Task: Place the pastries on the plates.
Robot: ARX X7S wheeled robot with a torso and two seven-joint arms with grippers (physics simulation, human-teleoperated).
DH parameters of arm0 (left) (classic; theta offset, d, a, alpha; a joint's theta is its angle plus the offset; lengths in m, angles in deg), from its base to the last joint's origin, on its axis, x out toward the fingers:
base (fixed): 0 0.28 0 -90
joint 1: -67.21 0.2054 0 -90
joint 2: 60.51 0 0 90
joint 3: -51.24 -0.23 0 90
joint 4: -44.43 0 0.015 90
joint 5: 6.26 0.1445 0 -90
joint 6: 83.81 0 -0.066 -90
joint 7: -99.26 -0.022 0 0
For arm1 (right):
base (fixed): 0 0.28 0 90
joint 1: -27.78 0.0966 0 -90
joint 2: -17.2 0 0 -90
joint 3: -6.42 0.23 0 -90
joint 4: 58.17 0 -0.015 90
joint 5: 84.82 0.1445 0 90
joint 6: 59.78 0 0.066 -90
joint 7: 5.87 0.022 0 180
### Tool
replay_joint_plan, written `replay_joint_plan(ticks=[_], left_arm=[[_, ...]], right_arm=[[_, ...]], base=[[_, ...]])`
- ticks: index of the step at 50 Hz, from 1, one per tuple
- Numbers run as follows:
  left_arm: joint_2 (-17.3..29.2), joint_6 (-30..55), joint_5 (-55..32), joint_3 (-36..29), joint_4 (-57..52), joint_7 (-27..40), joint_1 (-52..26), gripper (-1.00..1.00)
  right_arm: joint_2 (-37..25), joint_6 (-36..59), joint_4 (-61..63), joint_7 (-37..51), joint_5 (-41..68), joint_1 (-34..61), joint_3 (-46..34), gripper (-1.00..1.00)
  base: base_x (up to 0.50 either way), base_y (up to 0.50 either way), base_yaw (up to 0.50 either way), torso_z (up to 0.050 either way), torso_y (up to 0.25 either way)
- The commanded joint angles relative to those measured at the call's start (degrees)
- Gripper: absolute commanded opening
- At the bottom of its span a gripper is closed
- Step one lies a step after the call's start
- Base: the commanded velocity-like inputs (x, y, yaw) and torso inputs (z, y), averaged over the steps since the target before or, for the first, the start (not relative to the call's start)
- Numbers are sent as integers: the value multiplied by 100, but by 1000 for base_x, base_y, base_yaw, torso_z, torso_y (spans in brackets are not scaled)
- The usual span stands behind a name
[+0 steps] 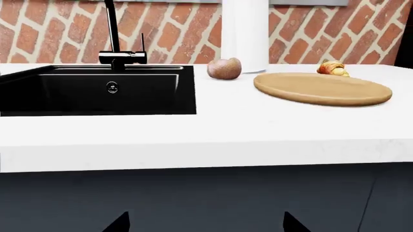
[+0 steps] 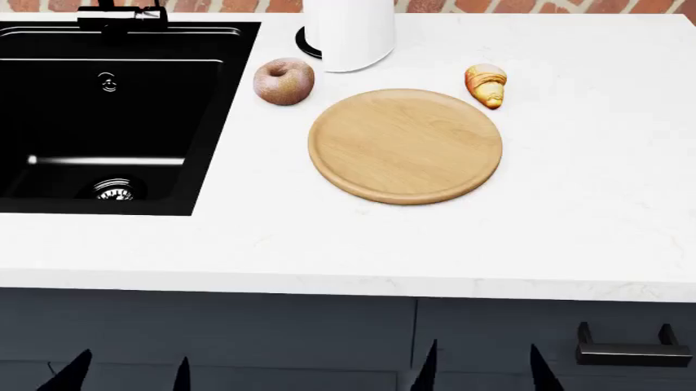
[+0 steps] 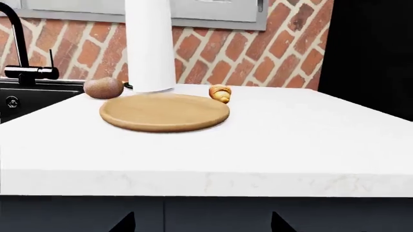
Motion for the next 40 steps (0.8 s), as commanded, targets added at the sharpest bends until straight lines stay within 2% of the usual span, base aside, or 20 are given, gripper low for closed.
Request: replay_joint_plan(ticks=[1, 3, 4, 6, 8, 10, 13, 15, 23, 30, 40], left_arm=[[286, 2337, -795, 201, -1966, 339, -952, 100], [301, 3385, -1602, 498, -2435, 402, -1504, 100], [271, 3592, -1734, 595, -2482, 500, -1639, 100], [401, 3926, -1676, 492, -2376, 509, -2164, 100], [365, 4305, -1894, 681, -2060, 541, -2632, 100], [278, 4623, -2259, 930, -1901, 520, -2897, 100], [404, 4799, -2138, 652, -1603, 392, -3363, 100], [489, 4860, -2063, 515, -1596, 372, -3469, 100], [438, 5448, -2591, 1007, -1440, 462, -3838, 100], [503, 5448, -2523, 876, -1236, 402, -3882, 100], [644, 5925, -2760, 876, -1308, 413, -4078, 100]], right_arm=[[-596, 2091, 1751, 229, 648, 911, 541, 100], [-791, 2755, 2134, 236, 829, 1338, 605, 100], [-867, 2930, 2224, 214, 866, 1466, 599, 100], [-1115, 3781, 2368, 99, 1154, 2060, 623, 100], [-1264, 4343, 2375, -2, 1485, 2584, 856, 100], [-1325, 4553, 2278, -128, 1675, 2792, 949, 100], [-1466, 4771, 2007, -394, 1939, 3196, 1103, 100], [-1532, 4887, 1918, -509, 2070, 3333, 1168, 100], [-1708, 5157, 1491, -728, 2181, 3510, 1107, 100], [-1747, 5177, 1262, -786, 2126, 3575, 976, 100], [-1753, 5250, 1075, -773, 2053, 3685, 810, 100]], base=[[0, 0, 0, 0, 0], [0, 0, 0, 0, 0], [0, 0, 0, 0, 0], [0, 0, 0, 0, 0], [0, 0, 0, 0, 0], [0, 0, 0, 0, 0], [17, -66, 0, 0, 0], [70, -102, 0, 0, 0], [301, -230, 0, 0, 0], [362, -89, 0, 0, 0], [362, -47, 0, 0, 0]])
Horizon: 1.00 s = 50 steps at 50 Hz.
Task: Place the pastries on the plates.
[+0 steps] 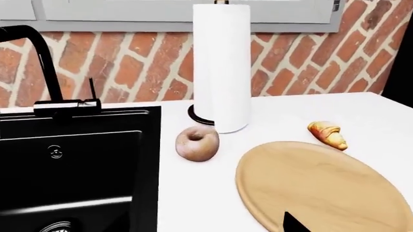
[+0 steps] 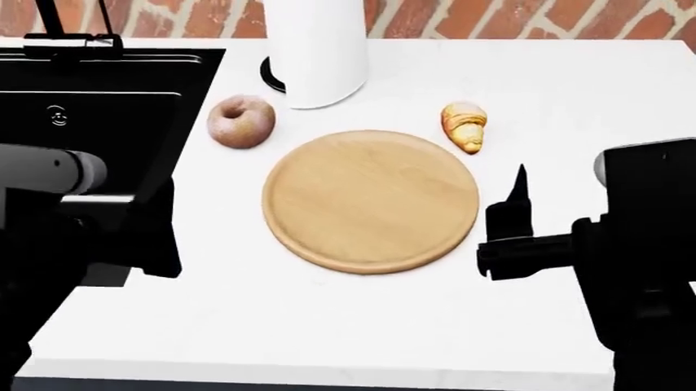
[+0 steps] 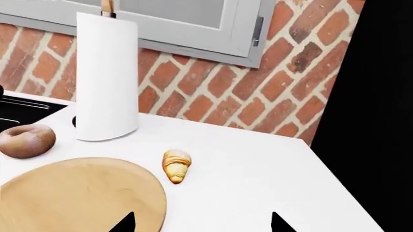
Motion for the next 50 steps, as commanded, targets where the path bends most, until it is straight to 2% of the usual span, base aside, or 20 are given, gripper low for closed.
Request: replay_joint_plan(ticks=[1, 24, 32, 39, 50], left_arm=[[116, 544, -309, 64, -100, 29, -242, 100], [251, 554, -287, -81, 263, -79, -223, 100], [290, 316, -238, -124, 385, -218, -97, 100], [396, -281, 46, -144, 461, -359, -31, 100], [407, -202, 23, -133, 625, -310, 25, 100]], right_arm=[[-55, 230, -307, -66, 38, 254, -91, 100], [-8, 7, -614, -211, 30, 124, -205, 100], [13, -55, -688, -202, -6, 125, -240, 100], [29, -50, -727, -190, -26, 152, -298, 100], [78, 44, -761, -142, 20, 159, -296, 100]], base=[[383, -43, 0, 0, 0], [389, -45, 0, 0, 1], [378, -47, 0, 0, 0], [366, -46, 0, 0, 1], [213, -3, 0, 0, 1]])
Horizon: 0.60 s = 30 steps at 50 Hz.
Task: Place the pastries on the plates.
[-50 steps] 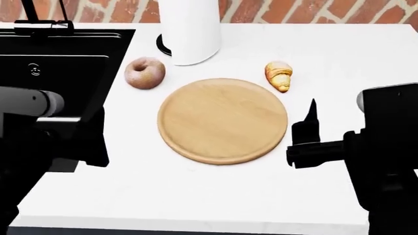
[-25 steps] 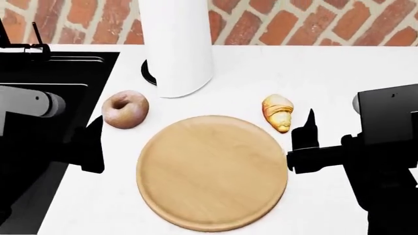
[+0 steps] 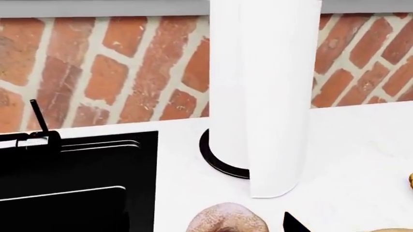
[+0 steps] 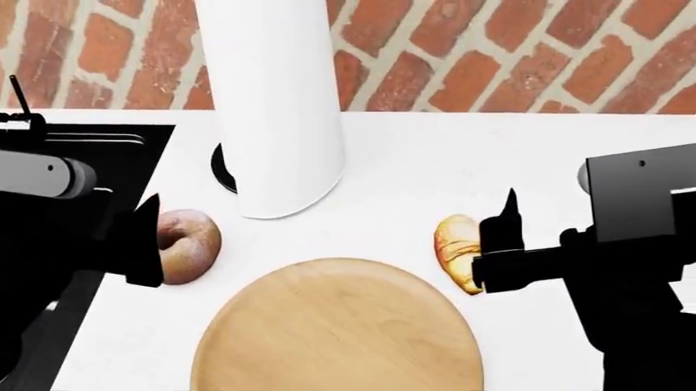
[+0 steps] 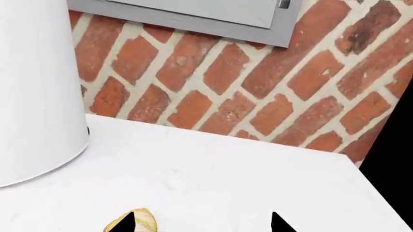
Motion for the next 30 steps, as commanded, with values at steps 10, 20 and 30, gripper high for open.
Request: replay_joint_plan(ticks=[10, 20, 30], left_arm=[[-45, 135, 5, -524, 555, -372, -272, 100], [-396, 227, 272, -1217, 2041, -917, -1454, 100], [-494, 140, 649, -1886, 3013, -1206, -1712, 100]], right_arm=[[65, 175, -18, 102, 66, 18, -24, 100], [93, 283, 48, 122, 142, 13, -43, 100], [93, 104, -58, 98, 82, -116, -75, 100]], base=[[0, 0, 0, 0, 0], [0, 0, 0, 0, 0], [0, 0, 0, 0, 0]])
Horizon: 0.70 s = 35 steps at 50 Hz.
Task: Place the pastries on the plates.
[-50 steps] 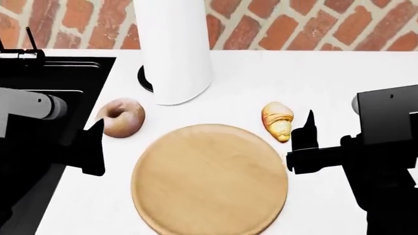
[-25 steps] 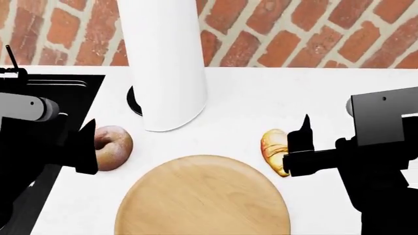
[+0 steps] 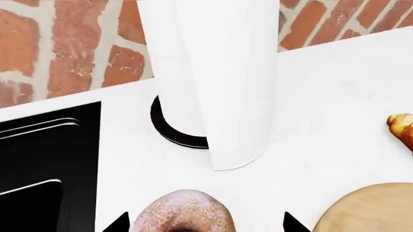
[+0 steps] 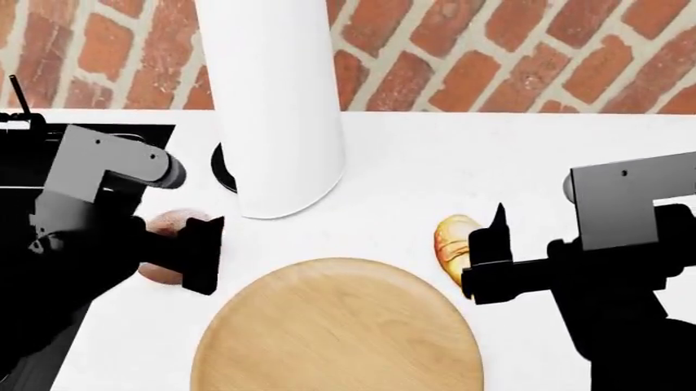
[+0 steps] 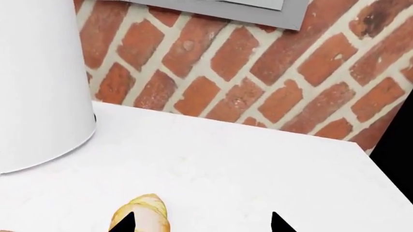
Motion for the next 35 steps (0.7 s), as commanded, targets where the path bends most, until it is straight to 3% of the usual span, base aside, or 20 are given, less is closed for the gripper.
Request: replay_joint_plan(ticks=[1, 21, 32, 33, 35], left_arm=[[-159, -113, 355, -668, 1165, -387, -489, 100], [-189, -342, 641, -1161, 1775, -571, -406, 100], [-261, -873, 929, -1274, 2935, -741, -647, 100], [-255, -928, 952, -1232, 2971, -675, -658, -100], [-232, -906, 947, -1210, 2892, -620, -640, -100]], right_arm=[[19, -97, -60, 2, -7, -80, 8, 100], [9, -158, -74, 10, -7, -62, -2, 100], [-13, -247, -96, 8, 10, -142, 77, 100], [-14, -254, -110, 8, 4, -136, 72, 100], [-11, -257, -120, 6, 2, -127, 66, 100]], base=[[0, 0, 0, 0, 0], [0, 0, 0, 0, 0], [0, 0, 0, 0, 0], [0, 0, 0, 0, 0], [0, 0, 0, 0, 0]])
